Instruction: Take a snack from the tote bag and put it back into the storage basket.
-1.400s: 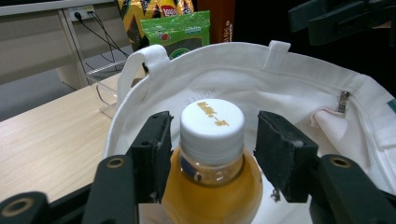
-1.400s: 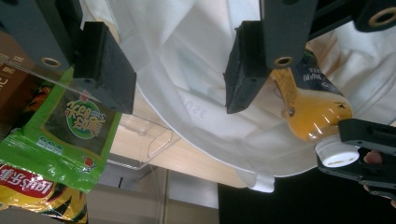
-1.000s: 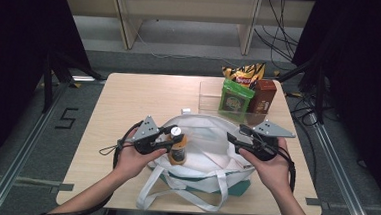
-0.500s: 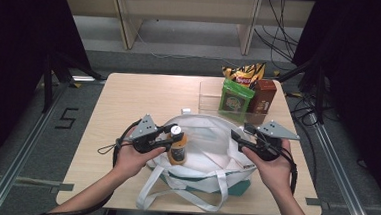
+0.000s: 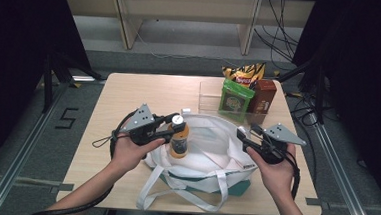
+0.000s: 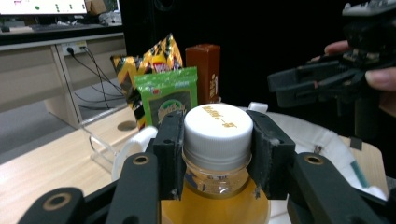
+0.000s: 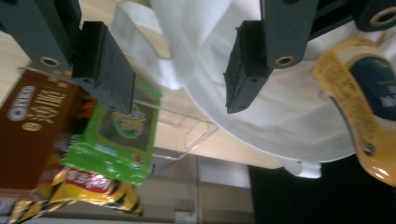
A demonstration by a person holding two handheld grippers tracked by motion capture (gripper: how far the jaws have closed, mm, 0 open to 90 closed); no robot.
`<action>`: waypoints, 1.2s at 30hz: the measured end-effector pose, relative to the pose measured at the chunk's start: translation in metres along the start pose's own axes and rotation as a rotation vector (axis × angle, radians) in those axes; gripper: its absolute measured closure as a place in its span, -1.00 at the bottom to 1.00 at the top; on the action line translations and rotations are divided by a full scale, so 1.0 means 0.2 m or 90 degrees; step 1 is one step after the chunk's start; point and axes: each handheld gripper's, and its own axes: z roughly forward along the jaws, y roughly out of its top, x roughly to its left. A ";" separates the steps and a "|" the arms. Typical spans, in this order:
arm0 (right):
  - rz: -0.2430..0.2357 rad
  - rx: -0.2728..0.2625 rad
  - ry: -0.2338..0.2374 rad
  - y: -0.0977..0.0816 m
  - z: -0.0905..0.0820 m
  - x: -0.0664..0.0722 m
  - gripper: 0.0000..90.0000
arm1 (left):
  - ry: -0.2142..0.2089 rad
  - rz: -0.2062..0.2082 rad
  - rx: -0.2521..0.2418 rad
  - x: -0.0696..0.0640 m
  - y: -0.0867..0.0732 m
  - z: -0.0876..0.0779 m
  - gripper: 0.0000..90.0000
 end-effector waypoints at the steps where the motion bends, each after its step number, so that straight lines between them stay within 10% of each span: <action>1: -0.011 -0.009 -0.016 0.00 -0.01 -0.01 -0.04 | -0.001 -0.001 -0.003 0.00 0.01 0.00 0.31; 36: 0.024 -0.015 -0.057 -0.09 -0.01 -0.10 -0.06 | -0.022 0.013 -0.051 0.03 0.26 0.12 0.31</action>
